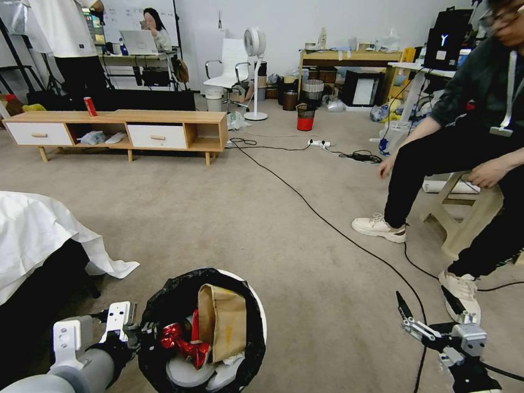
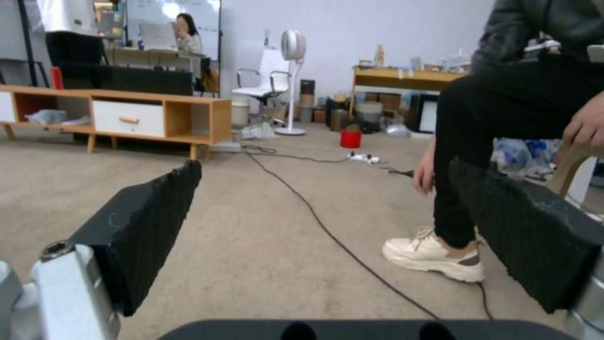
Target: Pick up the trash bin and place the garbage on the floor into it.
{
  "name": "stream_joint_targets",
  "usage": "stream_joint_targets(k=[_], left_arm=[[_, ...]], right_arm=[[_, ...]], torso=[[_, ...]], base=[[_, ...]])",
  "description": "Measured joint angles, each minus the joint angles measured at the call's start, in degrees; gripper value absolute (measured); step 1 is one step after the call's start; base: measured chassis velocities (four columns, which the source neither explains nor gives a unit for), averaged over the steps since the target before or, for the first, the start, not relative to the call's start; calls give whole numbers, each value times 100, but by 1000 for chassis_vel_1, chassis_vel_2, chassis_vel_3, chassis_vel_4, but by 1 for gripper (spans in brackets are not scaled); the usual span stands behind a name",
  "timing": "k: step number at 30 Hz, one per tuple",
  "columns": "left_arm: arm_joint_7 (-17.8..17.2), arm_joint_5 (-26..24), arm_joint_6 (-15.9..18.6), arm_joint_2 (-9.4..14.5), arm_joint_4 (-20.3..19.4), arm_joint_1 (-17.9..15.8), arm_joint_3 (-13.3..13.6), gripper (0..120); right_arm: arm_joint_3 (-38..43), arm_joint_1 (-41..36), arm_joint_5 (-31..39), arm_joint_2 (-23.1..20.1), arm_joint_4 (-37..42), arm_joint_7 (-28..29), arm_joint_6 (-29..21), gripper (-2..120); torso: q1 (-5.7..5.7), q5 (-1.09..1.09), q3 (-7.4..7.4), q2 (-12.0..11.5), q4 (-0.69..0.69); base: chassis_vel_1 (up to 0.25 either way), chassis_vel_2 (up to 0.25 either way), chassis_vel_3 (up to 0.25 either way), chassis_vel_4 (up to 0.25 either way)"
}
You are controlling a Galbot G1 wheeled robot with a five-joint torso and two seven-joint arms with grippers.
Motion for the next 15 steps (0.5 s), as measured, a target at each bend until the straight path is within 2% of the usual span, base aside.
stream_joint_targets(k=[15], left_arm=[[-10,-3,0,-33,-34,-2,16,1]], right_arm=[[-4,37,233,70,-81,-307,-47,100]], torso=[[0,0,0,0,0]], base=[[0,0,0,0]])
